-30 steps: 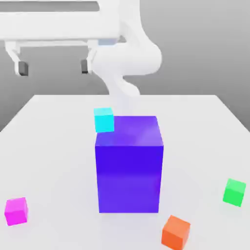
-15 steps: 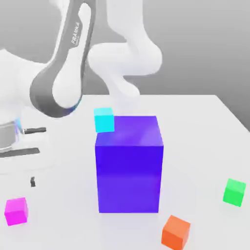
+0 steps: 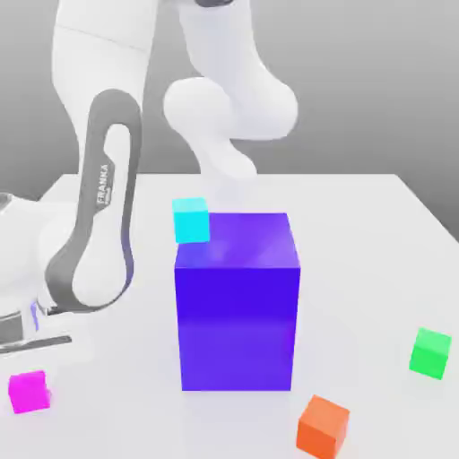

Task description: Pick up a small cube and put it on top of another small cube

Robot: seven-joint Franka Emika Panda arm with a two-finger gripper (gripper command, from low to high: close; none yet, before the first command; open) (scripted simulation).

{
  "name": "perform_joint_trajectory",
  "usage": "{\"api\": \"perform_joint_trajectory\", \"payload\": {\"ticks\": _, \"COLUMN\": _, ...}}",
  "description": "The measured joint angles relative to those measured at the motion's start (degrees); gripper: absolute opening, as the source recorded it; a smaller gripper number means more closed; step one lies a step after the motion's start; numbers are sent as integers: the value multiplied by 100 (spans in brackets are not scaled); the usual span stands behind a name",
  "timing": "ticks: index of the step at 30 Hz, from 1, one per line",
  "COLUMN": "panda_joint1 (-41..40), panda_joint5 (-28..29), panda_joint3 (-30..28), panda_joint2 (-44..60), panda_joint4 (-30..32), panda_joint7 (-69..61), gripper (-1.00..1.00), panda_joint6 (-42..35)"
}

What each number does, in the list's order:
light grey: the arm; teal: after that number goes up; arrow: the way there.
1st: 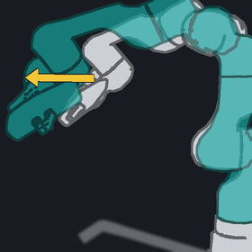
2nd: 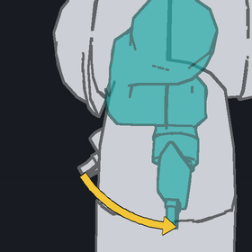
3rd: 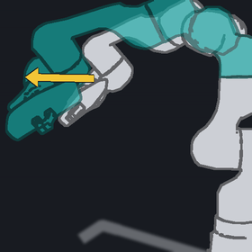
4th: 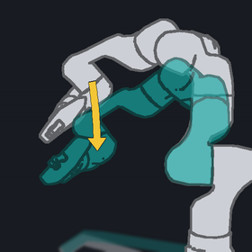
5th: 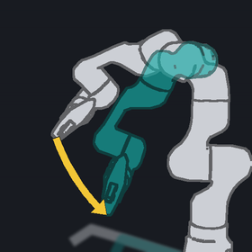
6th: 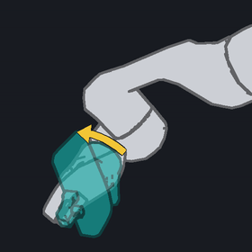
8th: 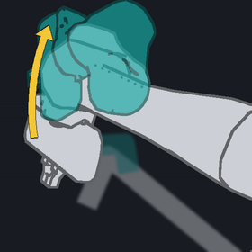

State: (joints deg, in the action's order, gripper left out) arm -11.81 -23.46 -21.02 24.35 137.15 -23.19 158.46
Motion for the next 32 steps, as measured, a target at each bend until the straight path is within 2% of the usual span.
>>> {"api": "perform_joint_trajectory", "payload": {"ticks": 2, "panda_joint1": 204, "panda_joint5": 364, "panda_joint3": -278, "panda_joint2": -402, "panda_joint4": 111, "panda_joint7": 272, "gripper": -100, "panda_joint6": -276}}
{"api": "perform_joint_trajectory", "payload": {"ticks": 4, "panda_joint1": 573, "panda_joint5": 590, "panda_joint3": -258, "panda_joint2": -644, "panda_joint4": 195, "panda_joint7": 641, "gripper": -100, "panda_joint6": -428}}
{"api": "perform_joint_trajectory", "payload": {"ticks": 16, "panda_joint1": 2965, "panda_joint5": 1397, "panda_joint3": 924, "panda_joint2": -1392, "panda_joint4": 642, "panda_joint7": 2947, "gripper": -100, "panda_joint6": -635}}
{"api": "perform_joint_trajectory", "payload": {"ticks": 21, "panda_joint1": 3903, "panda_joint5": 1814, "panda_joint3": 1570, "panda_joint2": -1743, "panda_joint4": 867, "panda_joint7": 4018, "gripper": -100, "panda_joint6": -680}}
{"api": "perform_joint_trajectory", "payload": {"ticks": 24, "panda_joint1": 4727, "panda_joint5": 2106, "panda_joint3": 2059, "panda_joint2": -1936, "panda_joint4": 976, "panda_joint7": 4774, "gripper": -100, "panda_joint6": -705}}
{"api": "perform_joint_trajectory", "payload": {"ticks": 26, "panda_joint1": 5204, "panda_joint5": 2336, "panda_joint3": 2303, "panda_joint2": -1712, "panda_joint4": 912, "panda_joint7": 5325, "gripper": -100, "panda_joint6": -513}}
{"api": "perform_joint_trajectory", "payload": {"ticks": 29, "panda_joint1": 5384, "panda_joint5": 2476, "panda_joint3": 2320, "panda_joint2": -1128, "panda_joint4": 854, "panda_joint7": 5574, "gripper": -100, "panda_joint6": 26}}
{"api": "perform_joint_trajectory", "payload": {"ticks": 30, "panda_joint1": 5399, "panda_joint5": 2495, "panda_joint3": 2317, "panda_joint2": -1024, "panda_joint4": 846, "panda_joint7": 5598, "gripper": 100, "panda_joint6": 123}}
{"api": "perform_joint_trajectory", "payload": {"ticks": 32, "panda_joint1": 5399, "panda_joint5": 2495, "panda_joint3": 2317, "panda_joint2": -1024, "panda_joint4": 846, "panda_joint7": 5598, "gripper": 100, "panda_joint6": 123}}
